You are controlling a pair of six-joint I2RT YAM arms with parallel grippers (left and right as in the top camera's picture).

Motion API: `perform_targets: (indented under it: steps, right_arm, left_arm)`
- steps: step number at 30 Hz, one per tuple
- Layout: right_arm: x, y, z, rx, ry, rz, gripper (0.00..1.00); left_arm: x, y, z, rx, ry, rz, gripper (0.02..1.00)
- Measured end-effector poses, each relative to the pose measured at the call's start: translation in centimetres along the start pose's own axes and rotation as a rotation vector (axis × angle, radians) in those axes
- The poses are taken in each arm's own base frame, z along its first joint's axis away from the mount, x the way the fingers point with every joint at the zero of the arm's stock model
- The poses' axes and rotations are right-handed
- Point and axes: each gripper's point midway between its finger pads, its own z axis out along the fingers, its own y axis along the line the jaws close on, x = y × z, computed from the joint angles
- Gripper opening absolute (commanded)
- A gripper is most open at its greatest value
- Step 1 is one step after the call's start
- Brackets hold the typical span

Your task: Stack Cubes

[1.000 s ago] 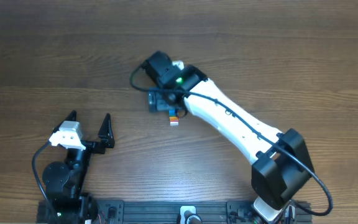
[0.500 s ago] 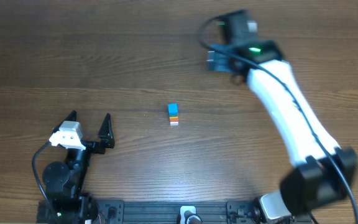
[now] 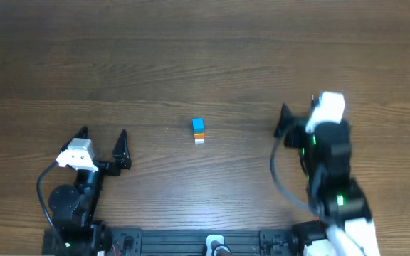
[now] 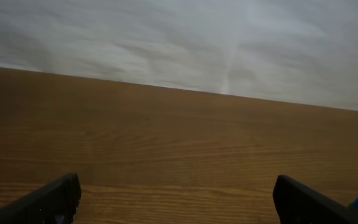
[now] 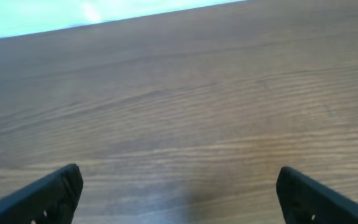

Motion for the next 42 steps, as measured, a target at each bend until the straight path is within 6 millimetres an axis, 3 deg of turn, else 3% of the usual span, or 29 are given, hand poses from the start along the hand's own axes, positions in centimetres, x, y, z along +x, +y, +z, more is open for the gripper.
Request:
perform_targets:
  steps: [6, 14, 25, 42]
  right_arm:
    - [1.6, -0.5, -2.5, -0.065, -0.199, -0.007, 0.993]
    - [4.5, -0.5, -1.8, -0.109, -0.317, -0.068, 0.993]
    - [5.5, 0.5, -1.8, -0.159, -0.378, -0.22, 0.991]
    - [5.6, 0.8, -1.8, -0.17, -0.383, -0.252, 0.993]
  left_arm:
    - [0.0, 0.0, 0.0, 0.0, 0.0, 0.0, 0.998]
    - [0.0, 0.0, 0.0, 0.0, 0.0, 0.0, 1.0]
    - [0.0, 0.0, 0.0, 0.0, 0.0, 0.0, 1.0]
    - [0.0, 0.0, 0.0, 0.0, 0.0, 0.0, 1.0]
